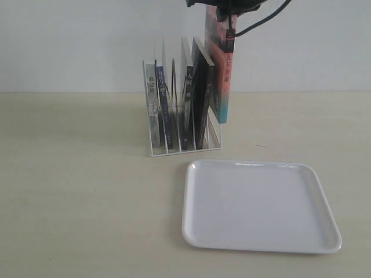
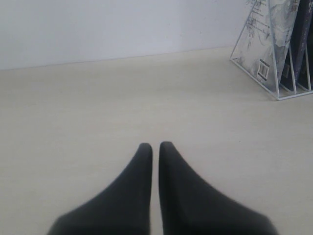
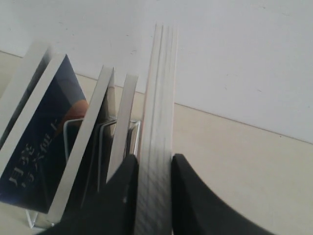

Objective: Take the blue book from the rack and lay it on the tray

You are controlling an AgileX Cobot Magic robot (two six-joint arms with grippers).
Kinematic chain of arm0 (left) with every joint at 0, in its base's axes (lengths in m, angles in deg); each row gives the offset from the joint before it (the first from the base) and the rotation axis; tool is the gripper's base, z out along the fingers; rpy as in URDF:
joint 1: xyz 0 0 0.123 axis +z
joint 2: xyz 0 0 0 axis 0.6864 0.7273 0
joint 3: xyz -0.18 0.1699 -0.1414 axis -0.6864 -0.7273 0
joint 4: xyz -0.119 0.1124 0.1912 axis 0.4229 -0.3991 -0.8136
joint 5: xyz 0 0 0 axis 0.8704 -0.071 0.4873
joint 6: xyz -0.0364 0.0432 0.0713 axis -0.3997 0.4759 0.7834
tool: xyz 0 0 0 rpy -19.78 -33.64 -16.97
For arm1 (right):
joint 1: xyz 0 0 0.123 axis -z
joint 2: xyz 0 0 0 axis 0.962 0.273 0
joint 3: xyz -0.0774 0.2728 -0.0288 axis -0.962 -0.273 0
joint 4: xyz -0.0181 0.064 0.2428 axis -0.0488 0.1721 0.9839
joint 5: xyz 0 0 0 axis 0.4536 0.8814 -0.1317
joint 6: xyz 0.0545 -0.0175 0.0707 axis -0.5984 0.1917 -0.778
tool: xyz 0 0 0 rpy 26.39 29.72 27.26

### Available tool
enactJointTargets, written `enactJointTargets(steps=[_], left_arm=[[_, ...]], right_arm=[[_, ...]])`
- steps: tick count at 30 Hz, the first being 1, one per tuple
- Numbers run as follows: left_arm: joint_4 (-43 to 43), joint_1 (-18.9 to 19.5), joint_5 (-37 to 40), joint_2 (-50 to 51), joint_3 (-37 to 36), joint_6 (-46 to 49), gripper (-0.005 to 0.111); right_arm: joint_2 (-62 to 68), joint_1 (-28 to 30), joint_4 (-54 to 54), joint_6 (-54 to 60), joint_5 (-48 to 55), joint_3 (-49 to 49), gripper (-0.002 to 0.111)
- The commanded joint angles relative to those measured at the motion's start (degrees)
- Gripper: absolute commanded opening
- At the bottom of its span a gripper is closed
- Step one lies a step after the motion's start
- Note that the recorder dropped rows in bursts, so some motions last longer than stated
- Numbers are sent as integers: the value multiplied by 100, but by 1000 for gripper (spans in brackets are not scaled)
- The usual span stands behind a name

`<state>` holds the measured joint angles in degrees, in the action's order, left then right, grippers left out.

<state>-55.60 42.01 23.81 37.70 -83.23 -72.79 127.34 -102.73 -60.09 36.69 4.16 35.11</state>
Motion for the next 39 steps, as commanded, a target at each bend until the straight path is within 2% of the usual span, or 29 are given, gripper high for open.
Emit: enactJointTargets(steps=[1, 12, 19, 25, 27, 29, 31, 33, 39], left_arm=[[14, 11, -91, -18, 19, 22, 5], [14, 11, -91, -18, 19, 22, 5], [14, 11, -91, -18, 19, 22, 5], [14, 11, -91, -18, 19, 22, 5], [14, 11, -91, -18, 19, 22, 5], [14, 11, -91, -18, 19, 22, 5], [14, 11, -91, -18, 19, 22, 5], [14, 11, -91, -18, 19, 22, 5], [14, 11, -91, -18, 19, 22, 5]], right_arm=[[-99, 2, -90, -4, -345, 45, 0], [177, 2, -63, -4, -461, 45, 0], [547, 2, -113, -4, -1106, 45, 0], [881, 2, -288, -29, -692, 45, 0], [909, 2, -277, -29, -497, 45, 10], [886, 2, -277, -29, -439, 45, 32], [874, 2, -264, -29, -394, 45, 47], [852, 2, -215, -29, -279, 45, 52], [556, 2, -139, -38, 52, 45, 51]])
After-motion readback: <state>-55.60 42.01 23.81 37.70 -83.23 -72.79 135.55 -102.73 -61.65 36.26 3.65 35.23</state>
